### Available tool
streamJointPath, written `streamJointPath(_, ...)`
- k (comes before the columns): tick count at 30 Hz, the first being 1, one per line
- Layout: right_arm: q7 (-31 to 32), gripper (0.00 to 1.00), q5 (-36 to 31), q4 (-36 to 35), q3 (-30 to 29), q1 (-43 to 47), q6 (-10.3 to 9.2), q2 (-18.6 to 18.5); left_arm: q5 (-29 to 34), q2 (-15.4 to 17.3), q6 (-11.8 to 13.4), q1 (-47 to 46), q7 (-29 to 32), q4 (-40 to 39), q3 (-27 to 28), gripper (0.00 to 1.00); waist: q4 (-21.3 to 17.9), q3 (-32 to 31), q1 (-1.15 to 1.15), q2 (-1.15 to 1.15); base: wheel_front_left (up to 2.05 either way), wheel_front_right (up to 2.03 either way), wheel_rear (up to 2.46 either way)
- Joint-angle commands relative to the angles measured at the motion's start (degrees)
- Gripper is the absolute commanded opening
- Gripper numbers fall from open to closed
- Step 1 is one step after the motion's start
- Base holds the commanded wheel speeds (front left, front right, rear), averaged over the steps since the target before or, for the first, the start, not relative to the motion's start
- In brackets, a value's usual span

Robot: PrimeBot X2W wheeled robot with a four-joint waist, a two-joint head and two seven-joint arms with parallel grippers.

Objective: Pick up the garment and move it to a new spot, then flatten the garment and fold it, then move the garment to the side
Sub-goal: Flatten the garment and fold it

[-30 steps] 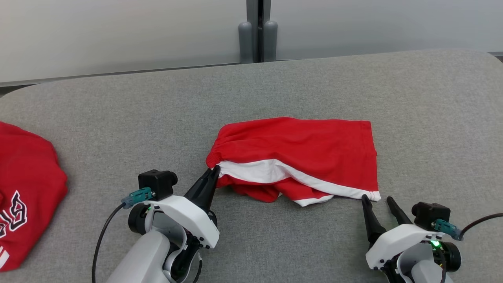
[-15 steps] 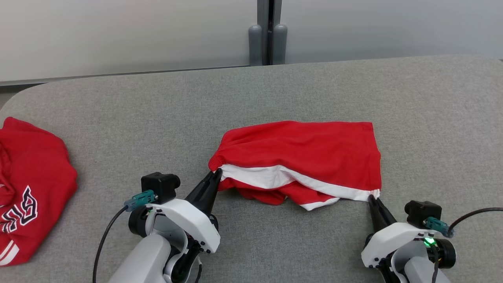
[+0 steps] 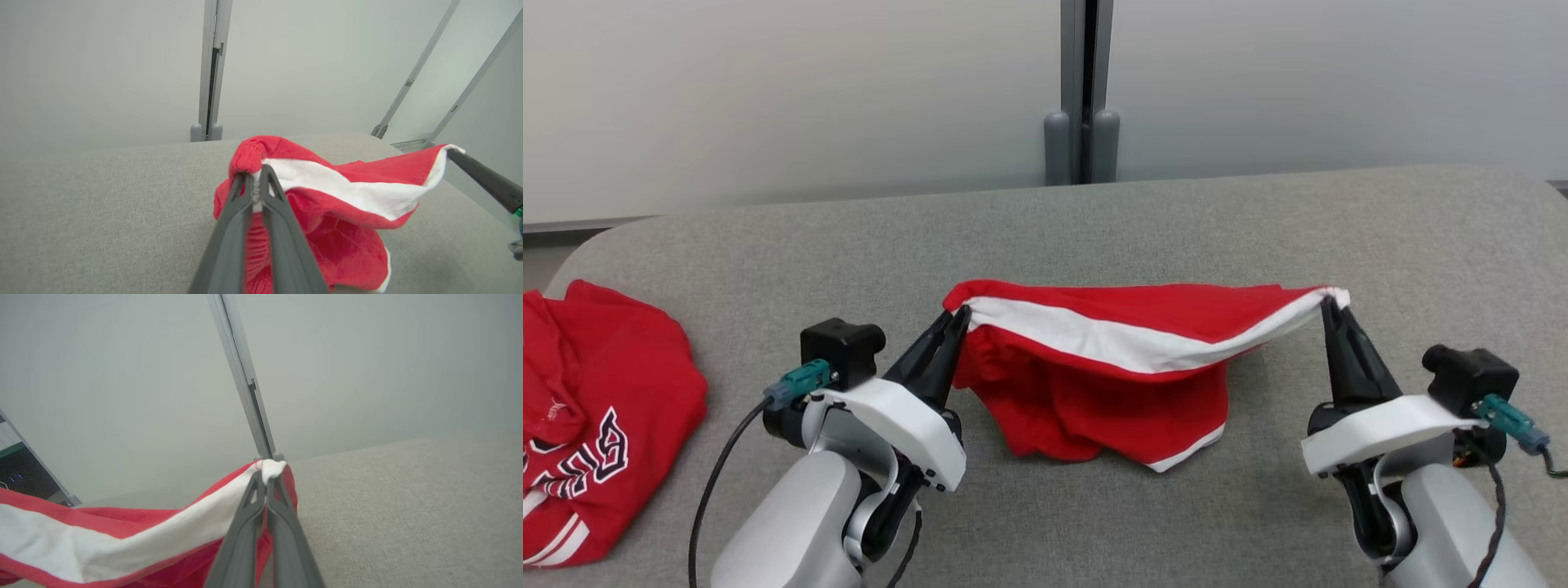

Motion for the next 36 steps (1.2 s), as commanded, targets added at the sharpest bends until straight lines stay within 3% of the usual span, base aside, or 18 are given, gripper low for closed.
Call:
streamJointPath(1, -0.2, 0.00, 1.5, -2.6, 0.8, -0.4, 0.01, -1.0, 0.6, 0.7, 0.3, -1.4, 0.4, -1.1, 0.0, 0.00, 0.2, -2.1, 0.00, 0.00, 0.00, 0.00, 0.00)
streamJointPath(6, 3.9, 0.00, 5.9, -12.8, 1.8, -3.2, 0.01, -5.4, 1.2, 2.1, 1.6, -4.8, 2.2, -6.6, 0.9, 0.00, 0.3, -5.1, 0.00, 0.00, 0.00, 0.00, 0.00)
streamJointPath(10, 7.5, 0.00, 7.1, -19.3, -0.7, -5.2, 0.01, -6.4, 1.0, 3.0, 2.0, -7.4, 3.8, -11.7, 1.7, 0.00, 0.7, -7.4, 0.00, 0.00, 0.00, 0.00, 0.00)
streamJointPath(15, 12.5, 0.00, 6.2, -27.0, -6.8, -3.8, 0.01, -3.8, 0.6, 3.6, 4.0, -8.6, 5.1, -18.2, 3.0, 0.00, 1.3, -9.3, 0.00, 0.00, 0.00, 0.00, 0.00)
streamJointPath(26, 24.8, 0.00, 1.4, -43.7, -14.6, 2.3, 0.01, 1.7, 0.3, 5.7, 7.8, -5.7, 8.8, -29.2, 4.1, 0.00, 2.0, -9.3, 0.00, 0.00, 0.00, 0.00, 0.00)
streamJointPath(31, 28.9, 0.00, 1.5, -42.2, -14.6, -4.1, 0.01, 2.0, -1.1, 6.8, 6.6, -9.5, 10.5, -27.3, 5.4, 0.00, 0.8, -5.2, 0.00, 0.00, 0.00, 0.00, 0.00)
streamJointPath(36, 28.2, 0.00, -0.9, -32.7, -12.1, -16.0, 0.01, 0.5, -2.1, 6.1, 4.7, -16.8, 10.9, -18.9, 6.5, 0.00, -1.0, 0.7, 0.00, 0.00, 0.00, 0.00, 0.00)
